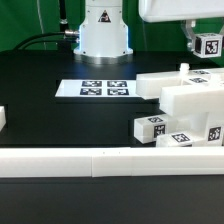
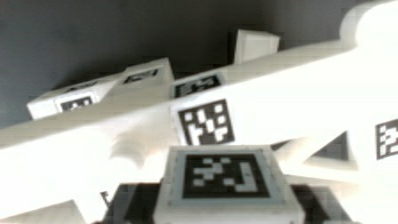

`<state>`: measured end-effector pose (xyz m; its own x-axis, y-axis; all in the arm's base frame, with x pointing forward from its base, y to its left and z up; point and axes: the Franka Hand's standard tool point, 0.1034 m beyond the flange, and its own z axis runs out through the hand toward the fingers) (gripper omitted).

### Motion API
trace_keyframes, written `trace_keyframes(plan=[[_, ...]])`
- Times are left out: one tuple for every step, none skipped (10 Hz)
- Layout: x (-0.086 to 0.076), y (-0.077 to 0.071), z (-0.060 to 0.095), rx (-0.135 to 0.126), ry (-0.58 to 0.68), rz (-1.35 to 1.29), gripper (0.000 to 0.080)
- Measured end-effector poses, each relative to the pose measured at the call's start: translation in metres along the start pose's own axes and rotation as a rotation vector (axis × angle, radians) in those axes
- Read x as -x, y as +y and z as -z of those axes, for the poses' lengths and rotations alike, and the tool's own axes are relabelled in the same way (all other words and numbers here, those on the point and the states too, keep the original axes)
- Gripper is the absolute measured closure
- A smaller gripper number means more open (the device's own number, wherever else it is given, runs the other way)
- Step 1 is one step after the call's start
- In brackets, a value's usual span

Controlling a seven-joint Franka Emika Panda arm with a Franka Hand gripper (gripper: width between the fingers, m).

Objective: Assemble chair

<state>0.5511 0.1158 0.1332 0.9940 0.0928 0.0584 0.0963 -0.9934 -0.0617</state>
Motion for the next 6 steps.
trace_keyframes(plan=[[0.000,0.001,0.000,0.000,0.000,-0.001,0.0531],[0.000,0.001,0.000,0.001,0.000,-0.001,0.0531],[-0.002,0.002,0.000,0.003,-0.001,0.009,0.0531],[-0.015,0.007,0.003,0.009,-0.016,0.067,0.0531],[-0.037,0.012,0.006,0.010,-0.021,0.095,0.0531],[-0.055,0.013,0.006,0.010,-0.039,0.120,0.0531]])
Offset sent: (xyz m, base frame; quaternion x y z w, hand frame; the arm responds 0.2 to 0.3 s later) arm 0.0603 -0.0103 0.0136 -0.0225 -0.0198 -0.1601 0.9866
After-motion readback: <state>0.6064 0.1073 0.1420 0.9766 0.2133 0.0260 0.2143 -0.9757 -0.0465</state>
